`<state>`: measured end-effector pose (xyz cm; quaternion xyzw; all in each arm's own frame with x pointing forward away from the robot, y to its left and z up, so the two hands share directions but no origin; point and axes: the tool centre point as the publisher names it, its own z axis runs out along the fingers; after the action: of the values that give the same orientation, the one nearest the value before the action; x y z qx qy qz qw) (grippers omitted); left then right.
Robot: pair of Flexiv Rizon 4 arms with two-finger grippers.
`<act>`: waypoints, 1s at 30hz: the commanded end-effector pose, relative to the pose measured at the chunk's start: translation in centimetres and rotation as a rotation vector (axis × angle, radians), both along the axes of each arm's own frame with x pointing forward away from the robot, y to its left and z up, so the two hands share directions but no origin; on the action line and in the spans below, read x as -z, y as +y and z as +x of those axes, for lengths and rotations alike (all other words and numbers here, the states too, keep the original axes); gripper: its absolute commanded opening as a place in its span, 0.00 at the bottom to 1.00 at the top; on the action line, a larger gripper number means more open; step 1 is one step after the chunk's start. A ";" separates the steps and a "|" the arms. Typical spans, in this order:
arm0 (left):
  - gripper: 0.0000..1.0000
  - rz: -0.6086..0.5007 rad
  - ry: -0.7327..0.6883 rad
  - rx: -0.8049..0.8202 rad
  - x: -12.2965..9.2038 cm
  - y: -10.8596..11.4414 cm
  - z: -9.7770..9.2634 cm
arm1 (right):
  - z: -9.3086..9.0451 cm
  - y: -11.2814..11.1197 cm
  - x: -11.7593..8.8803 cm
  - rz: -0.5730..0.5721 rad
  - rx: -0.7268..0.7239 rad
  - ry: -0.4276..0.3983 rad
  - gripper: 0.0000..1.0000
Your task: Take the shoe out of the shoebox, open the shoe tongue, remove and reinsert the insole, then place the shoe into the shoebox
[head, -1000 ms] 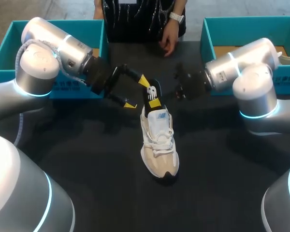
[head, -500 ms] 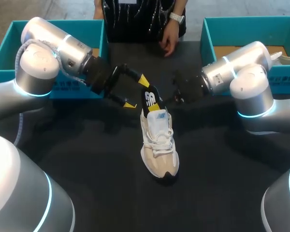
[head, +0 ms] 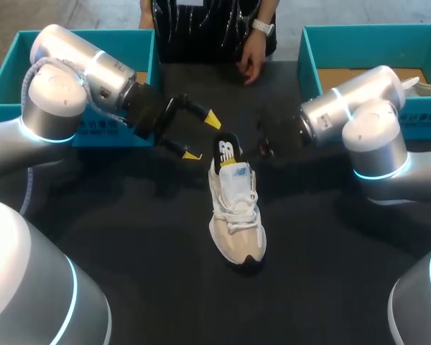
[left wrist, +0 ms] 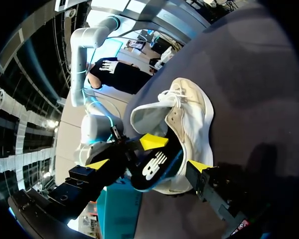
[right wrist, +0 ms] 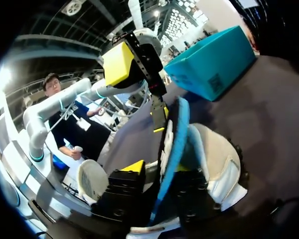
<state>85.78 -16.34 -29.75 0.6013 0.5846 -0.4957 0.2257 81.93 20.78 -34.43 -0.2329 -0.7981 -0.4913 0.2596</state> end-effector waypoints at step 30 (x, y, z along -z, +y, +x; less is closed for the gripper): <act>1.00 0.001 -0.019 -0.026 -0.2 0.9 -0.4 | 0.1 0.1 -0.1 -0.042 -0.048 0.032 0.00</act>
<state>85.55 -15.43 -29.40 0.5989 0.5899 -0.4877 0.2358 82.38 20.78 -33.94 -0.2255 -0.8106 -0.4638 0.2775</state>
